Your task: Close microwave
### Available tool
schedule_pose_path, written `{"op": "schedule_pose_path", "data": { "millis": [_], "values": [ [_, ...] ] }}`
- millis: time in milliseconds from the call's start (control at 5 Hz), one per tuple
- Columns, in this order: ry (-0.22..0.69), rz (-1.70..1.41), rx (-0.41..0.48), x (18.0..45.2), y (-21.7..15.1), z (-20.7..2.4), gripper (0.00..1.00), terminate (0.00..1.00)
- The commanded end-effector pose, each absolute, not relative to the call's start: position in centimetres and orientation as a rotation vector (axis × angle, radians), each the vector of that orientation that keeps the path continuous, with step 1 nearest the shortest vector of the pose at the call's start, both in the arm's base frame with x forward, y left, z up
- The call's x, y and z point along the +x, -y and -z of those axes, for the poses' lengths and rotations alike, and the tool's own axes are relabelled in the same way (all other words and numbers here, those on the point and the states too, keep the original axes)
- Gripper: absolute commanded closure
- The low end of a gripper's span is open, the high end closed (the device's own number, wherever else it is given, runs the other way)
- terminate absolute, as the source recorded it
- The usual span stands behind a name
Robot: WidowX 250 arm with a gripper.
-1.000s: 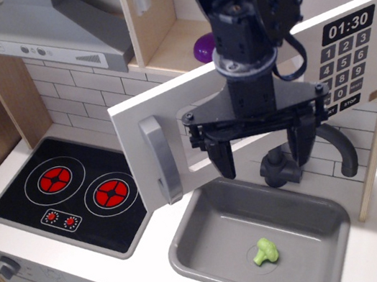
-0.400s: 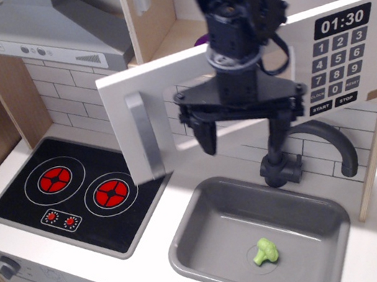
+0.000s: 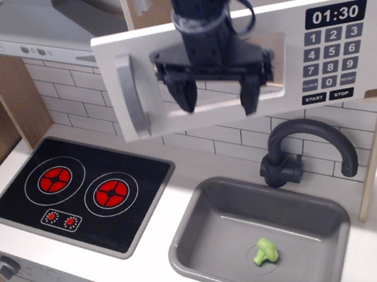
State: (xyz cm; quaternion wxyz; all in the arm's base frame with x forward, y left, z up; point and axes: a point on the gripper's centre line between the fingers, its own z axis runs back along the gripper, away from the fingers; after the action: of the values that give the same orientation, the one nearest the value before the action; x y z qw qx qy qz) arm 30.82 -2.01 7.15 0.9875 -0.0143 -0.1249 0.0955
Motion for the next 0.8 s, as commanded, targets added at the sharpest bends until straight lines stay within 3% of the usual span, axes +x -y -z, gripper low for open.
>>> {"op": "schedule_pose_path", "data": {
  "millis": [0, 400, 600],
  "values": [
    [0.331, -0.187, -0.052, 34.2, 1.1, -9.7, 0.00, 0.00],
    [0.393, -0.149, -0.025, 34.6, 1.6, -9.7, 0.00, 0.00],
    [0.427, -0.157, -0.040, 35.3, 1.8, -10.9, 0.00, 0.00]
  ]
}}
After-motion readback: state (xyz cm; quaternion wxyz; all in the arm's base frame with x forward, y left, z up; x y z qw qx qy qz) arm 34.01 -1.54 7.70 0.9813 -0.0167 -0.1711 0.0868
